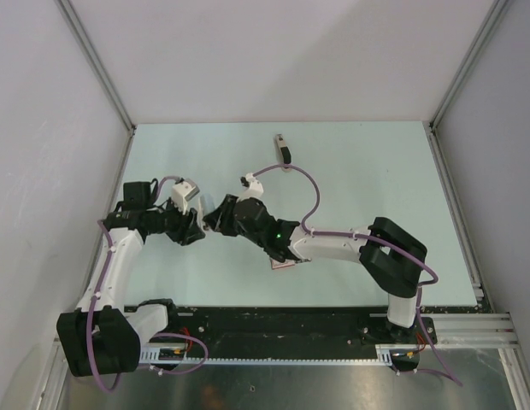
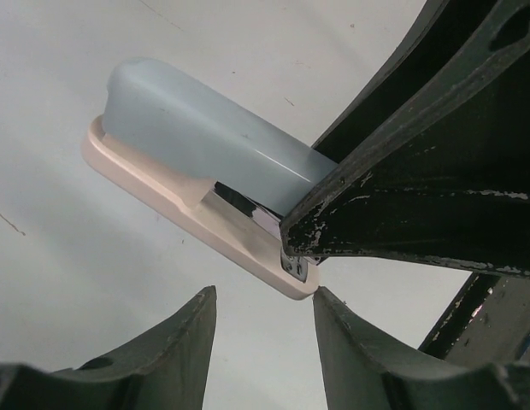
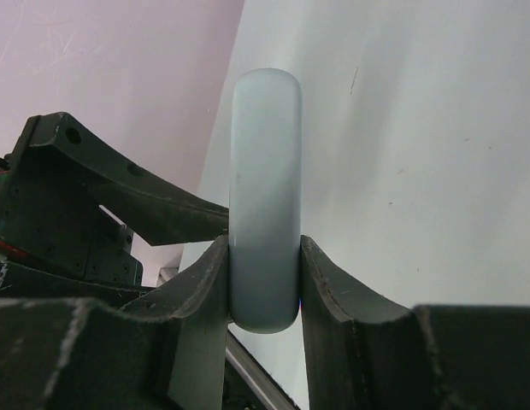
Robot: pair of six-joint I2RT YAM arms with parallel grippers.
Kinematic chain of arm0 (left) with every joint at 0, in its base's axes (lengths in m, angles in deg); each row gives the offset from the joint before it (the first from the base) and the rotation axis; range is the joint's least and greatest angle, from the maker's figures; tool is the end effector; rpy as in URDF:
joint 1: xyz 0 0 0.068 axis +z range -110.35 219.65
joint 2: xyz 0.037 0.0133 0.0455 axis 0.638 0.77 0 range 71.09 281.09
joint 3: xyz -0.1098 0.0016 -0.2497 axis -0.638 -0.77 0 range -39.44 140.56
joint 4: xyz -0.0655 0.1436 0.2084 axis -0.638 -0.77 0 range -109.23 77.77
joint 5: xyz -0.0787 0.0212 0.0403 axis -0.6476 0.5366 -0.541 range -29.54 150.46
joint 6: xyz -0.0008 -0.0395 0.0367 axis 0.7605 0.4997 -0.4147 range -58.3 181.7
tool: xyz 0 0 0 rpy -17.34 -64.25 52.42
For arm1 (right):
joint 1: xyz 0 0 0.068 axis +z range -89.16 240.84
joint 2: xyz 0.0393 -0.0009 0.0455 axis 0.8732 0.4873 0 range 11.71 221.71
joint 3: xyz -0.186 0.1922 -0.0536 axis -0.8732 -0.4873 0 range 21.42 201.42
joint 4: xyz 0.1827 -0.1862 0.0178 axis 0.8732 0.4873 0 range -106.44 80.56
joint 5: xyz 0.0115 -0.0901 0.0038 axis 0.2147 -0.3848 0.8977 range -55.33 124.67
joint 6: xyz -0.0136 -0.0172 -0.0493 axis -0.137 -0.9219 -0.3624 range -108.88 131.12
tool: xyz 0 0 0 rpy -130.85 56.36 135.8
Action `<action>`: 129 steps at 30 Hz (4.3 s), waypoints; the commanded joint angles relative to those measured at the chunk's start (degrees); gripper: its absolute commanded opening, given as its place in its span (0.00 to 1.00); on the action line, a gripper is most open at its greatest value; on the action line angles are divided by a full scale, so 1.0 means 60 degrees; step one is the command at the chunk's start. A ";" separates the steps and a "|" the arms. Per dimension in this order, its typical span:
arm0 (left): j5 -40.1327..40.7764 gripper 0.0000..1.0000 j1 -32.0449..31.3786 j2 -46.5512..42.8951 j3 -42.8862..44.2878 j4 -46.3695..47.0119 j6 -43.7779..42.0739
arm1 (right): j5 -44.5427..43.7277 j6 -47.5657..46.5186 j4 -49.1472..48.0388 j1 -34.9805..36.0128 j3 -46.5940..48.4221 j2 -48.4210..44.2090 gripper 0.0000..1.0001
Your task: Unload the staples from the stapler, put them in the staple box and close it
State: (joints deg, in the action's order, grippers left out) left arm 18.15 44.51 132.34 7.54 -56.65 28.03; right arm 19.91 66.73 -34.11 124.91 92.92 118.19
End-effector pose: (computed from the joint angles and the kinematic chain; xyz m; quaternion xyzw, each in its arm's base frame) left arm 0.1987 -0.0072 0.2569 0.3176 0.8456 -0.2449 0.3522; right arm 0.1976 0.3859 0.2431 0.0170 0.8022 0.4562 0.3848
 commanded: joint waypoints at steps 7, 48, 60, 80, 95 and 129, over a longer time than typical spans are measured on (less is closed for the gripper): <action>-0.0385 0.64 -0.0034 -0.0096 0.0387 0.0185 -0.0316 | 0.0162 0.0418 -0.1462 0.0336 -0.0081 -0.0439 0.00; 0.3841 0.03 -0.0112 -0.1570 -0.1638 0.2840 -0.3416 | 0.3535 -0.3239 -0.0685 -0.0447 -0.2001 -0.0842 0.00; 0.5965 0.04 -0.2077 -0.2777 -0.3103 0.4533 -0.4840 | 0.4074 -0.3594 -0.1379 -0.0640 -0.2008 -0.0516 0.00; 0.2567 0.72 -0.2583 -0.2529 0.0141 0.0583 0.0036 | 0.2474 -0.3270 -0.0836 -0.1231 -0.1251 -0.0869 0.00; 0.3430 0.99 -0.1186 -0.1662 0.3083 0.0367 0.2690 | 0.0439 -0.5498 0.7223 -0.0577 0.2809 0.1320 0.00; 0.5127 1.00 -0.0084 -0.1303 0.3557 0.0779 0.3981 | 0.1423 -0.5302 0.7752 0.0263 0.5263 0.3594 0.52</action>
State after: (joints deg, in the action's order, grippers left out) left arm 45.19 39.90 123.49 26.08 -54.60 46.89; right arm 24.85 33.14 15.40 126.18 126.78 143.02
